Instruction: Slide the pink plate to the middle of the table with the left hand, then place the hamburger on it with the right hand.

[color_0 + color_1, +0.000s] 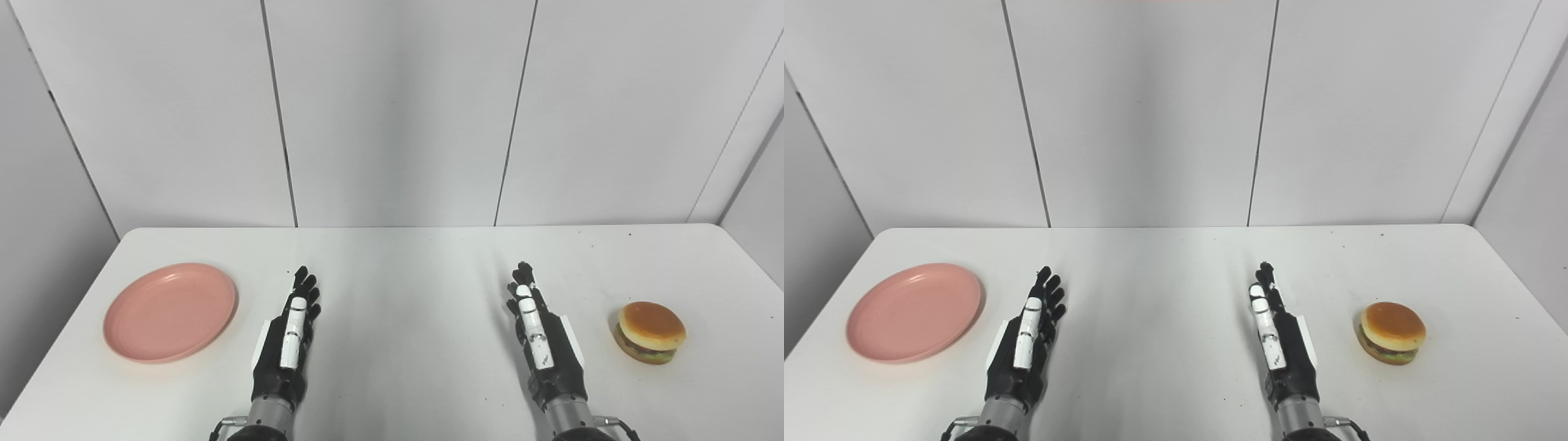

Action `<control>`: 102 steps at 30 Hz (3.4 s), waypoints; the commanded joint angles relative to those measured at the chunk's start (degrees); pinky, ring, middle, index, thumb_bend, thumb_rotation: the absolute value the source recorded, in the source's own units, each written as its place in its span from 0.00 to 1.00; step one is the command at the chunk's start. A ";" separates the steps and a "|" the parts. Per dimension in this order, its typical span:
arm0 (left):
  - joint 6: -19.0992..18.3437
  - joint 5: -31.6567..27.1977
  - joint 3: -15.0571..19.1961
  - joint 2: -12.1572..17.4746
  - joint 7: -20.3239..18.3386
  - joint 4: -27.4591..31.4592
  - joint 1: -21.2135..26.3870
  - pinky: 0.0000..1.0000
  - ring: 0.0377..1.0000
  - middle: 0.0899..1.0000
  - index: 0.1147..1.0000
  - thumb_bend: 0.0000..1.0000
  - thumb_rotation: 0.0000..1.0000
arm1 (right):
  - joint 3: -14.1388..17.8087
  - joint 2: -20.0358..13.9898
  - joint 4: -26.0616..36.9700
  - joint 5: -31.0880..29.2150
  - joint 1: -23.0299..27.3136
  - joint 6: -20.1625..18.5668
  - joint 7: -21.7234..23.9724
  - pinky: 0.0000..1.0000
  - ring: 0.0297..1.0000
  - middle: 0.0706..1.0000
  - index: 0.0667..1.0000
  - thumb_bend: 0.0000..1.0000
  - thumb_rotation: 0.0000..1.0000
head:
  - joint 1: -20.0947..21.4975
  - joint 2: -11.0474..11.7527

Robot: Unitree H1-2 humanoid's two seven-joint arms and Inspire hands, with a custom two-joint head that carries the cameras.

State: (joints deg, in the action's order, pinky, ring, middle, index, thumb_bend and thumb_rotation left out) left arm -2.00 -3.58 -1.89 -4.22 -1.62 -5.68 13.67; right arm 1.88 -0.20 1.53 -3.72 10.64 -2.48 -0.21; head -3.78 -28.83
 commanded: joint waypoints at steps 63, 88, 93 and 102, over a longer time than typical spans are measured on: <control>4.12 -7.96 23.70 15.08 10.79 -7.76 15.53 0.81 0.82 0.82 0.82 0.68 1.00 | 2.82 -5.66 -0.99 -4.22 1.68 4.93 4.67 1.00 1.00 1.00 1.00 0.43 0.97 | -29.05 8.17; 12.07 -4.58 23.78 18.96 15.76 -20.15 16.50 1.00 0.91 0.85 0.81 0.65 1.00 | 2.81 -6.46 -0.80 -5.19 1.41 5.01 6.73 1.00 1.00 1.00 1.00 0.47 0.96 | -29.99 8.25; 12.40 -3.38 23.57 19.20 17.40 -21.15 16.61 1.00 0.90 0.83 0.79 0.65 1.00 | 3.24 -5.58 -0.32 -5.62 1.33 3.74 5.95 1.00 1.00 1.00 0.99 0.48 0.93 | -30.00 8.31; 11.02 -4.91 23.59 20.02 15.96 -21.41 16.12 1.00 0.93 0.86 0.81 0.66 1.00 | 3.01 -5.61 -0.54 -4.88 1.39 4.85 5.72 1.00 1.00 1.00 0.99 0.46 0.95 | -30.03 8.35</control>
State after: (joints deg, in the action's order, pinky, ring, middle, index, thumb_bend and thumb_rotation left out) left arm 8.27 -7.93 21.75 13.57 15.14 -28.80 27.44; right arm 4.71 -5.89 -0.65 -8.48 10.42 -0.30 5.56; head -33.75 -20.48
